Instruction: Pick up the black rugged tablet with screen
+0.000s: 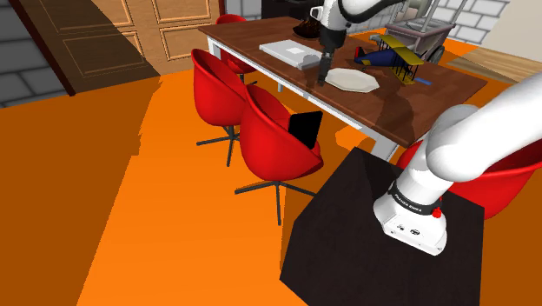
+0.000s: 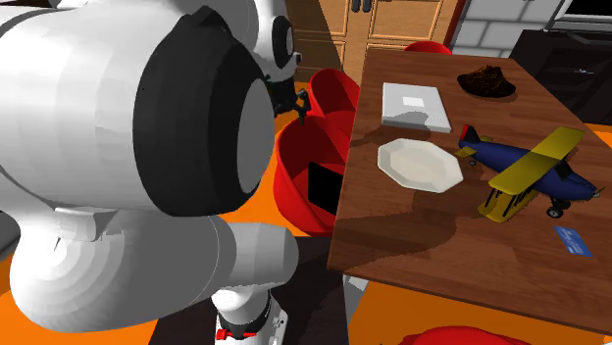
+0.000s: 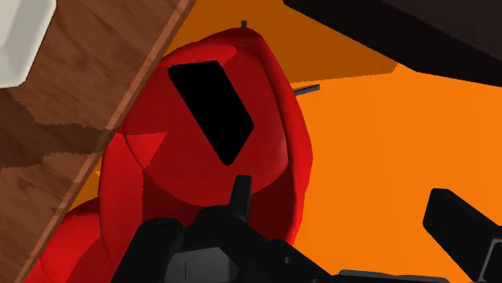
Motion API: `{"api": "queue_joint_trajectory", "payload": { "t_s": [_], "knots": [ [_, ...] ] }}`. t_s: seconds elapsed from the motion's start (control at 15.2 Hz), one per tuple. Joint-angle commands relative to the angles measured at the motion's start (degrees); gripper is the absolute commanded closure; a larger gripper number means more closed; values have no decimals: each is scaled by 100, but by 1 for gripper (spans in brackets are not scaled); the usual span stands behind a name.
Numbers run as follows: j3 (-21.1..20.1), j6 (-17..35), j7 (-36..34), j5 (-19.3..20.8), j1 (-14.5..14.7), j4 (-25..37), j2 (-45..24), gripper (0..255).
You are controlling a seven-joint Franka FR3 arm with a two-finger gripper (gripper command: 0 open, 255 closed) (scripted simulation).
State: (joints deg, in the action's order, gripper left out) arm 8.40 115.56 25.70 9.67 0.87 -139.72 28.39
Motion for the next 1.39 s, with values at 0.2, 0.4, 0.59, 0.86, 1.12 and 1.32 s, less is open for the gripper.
{"api": "queue_joint_trajectory", "payload": {
  "t_s": [0.2,0.4,0.59,0.86,1.12,1.32],
  "knots": [
    [375,646,940,54,96,198,-1030,0],
    [547,1011,1499,8,147,395,-1710,0],
    [662,1336,2066,-92,175,653,-2414,0],
    [705,1692,2808,-274,147,1084,-3370,0],
    [631,1953,3487,-431,45,1610,-4320,0],
    [539,2068,3862,-483,-49,1987,-4908,0]
  ]
}}
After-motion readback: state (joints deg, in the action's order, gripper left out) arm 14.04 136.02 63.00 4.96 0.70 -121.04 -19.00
